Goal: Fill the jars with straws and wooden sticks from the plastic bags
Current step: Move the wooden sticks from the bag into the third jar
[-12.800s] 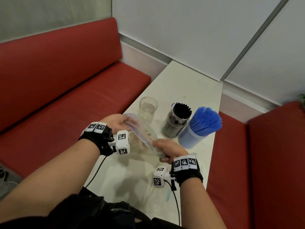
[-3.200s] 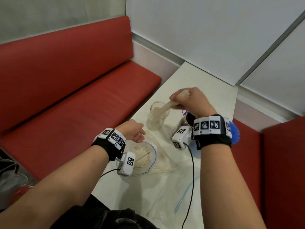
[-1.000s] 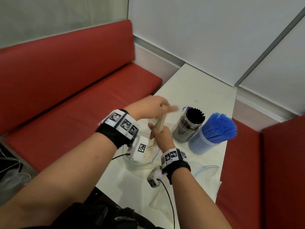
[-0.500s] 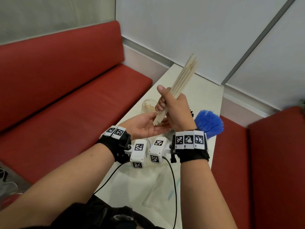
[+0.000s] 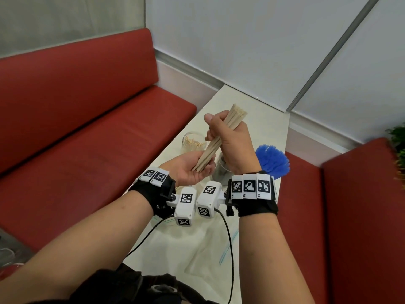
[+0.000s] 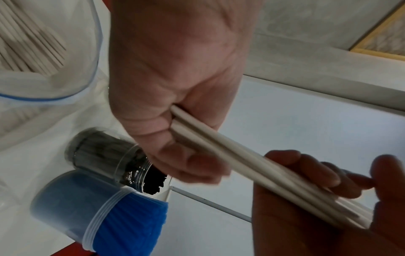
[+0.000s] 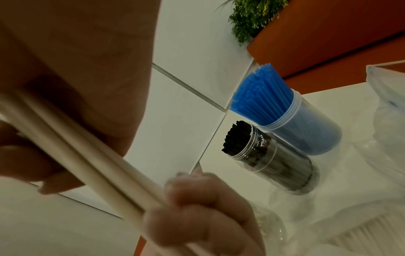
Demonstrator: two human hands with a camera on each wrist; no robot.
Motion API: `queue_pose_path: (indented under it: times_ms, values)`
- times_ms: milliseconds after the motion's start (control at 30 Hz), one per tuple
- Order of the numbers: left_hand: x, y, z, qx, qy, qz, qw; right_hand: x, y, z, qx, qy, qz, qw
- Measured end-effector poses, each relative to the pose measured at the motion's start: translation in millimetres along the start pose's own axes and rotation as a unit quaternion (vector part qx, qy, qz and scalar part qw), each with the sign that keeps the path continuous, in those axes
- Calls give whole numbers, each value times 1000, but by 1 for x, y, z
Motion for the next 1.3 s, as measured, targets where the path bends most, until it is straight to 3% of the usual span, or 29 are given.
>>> queue_pose_path:
  times_ms: [200,400,533,667,800,967,1200,1300]
  values:
    - [-14,18,7,-81,-116,-41,989,10,-7,-1,-5,10,15,1000]
    - [-18,30,6,-103,-142,16,984,9,-8,1,-7,-10,-70,997]
    - [-20,31,6,-95,-125,24,987,5,-12,0,38,-13,-128,991]
    - [-17,31,7,-91,-105,55,989,8,-13,2,13,5,-125,992]
    - [-23,33,7,-92,-137,42,985,5,-9,4,-12,5,-169,986]
    - [-24,32,8,-18,-160,39,986,8,-1,8,-49,15,-190,980]
    - [-34,53,12,-31,-181,39,982,3,6,3,63,-50,-223,972]
    - [-32,66,15,-41,-175,70,981,-6,10,5,52,-69,-215,973]
Point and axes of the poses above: each hand's wrist, its own z-axis towards the middle knuckle, its own y-axis out of the back of the hand, x = y × z, the point moved 5 cm from there along z, towards the middle knuckle, and after that the axes turned 5 degrees about -z, right-handed, at the moved point
